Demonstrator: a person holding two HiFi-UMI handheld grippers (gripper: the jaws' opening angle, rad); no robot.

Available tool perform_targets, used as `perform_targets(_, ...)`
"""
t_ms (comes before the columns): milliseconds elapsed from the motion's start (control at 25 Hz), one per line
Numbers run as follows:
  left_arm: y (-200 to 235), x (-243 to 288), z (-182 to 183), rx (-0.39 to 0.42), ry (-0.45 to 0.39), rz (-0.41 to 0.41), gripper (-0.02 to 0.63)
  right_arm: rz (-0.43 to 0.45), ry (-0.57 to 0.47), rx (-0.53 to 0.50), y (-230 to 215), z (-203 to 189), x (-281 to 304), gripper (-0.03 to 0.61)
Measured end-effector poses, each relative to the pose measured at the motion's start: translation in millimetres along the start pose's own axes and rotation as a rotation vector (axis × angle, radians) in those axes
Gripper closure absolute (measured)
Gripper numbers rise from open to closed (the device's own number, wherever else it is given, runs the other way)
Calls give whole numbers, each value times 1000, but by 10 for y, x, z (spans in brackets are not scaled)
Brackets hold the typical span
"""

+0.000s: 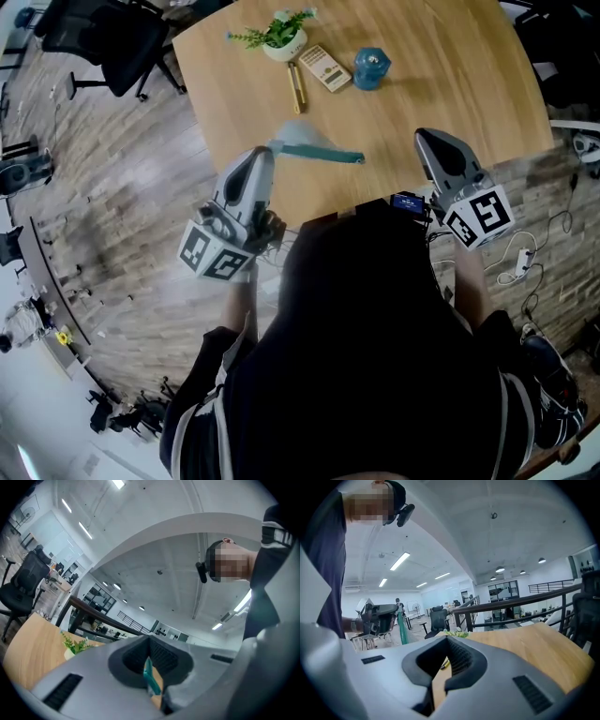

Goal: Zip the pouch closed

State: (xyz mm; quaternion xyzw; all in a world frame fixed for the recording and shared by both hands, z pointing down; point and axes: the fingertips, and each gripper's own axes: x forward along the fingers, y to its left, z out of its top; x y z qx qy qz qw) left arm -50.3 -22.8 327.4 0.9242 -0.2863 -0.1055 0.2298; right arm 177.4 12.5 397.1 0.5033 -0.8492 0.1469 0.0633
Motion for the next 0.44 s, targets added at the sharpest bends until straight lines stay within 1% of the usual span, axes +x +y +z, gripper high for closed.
perform_targets(200,-99,86,-53,-9,12,-30,614,6,-2,-6,9,5,-50,566)
perform_targets(440,-118,126,-117,-40,27,-28,614,0,-16,7,-11,-19,-160,566)
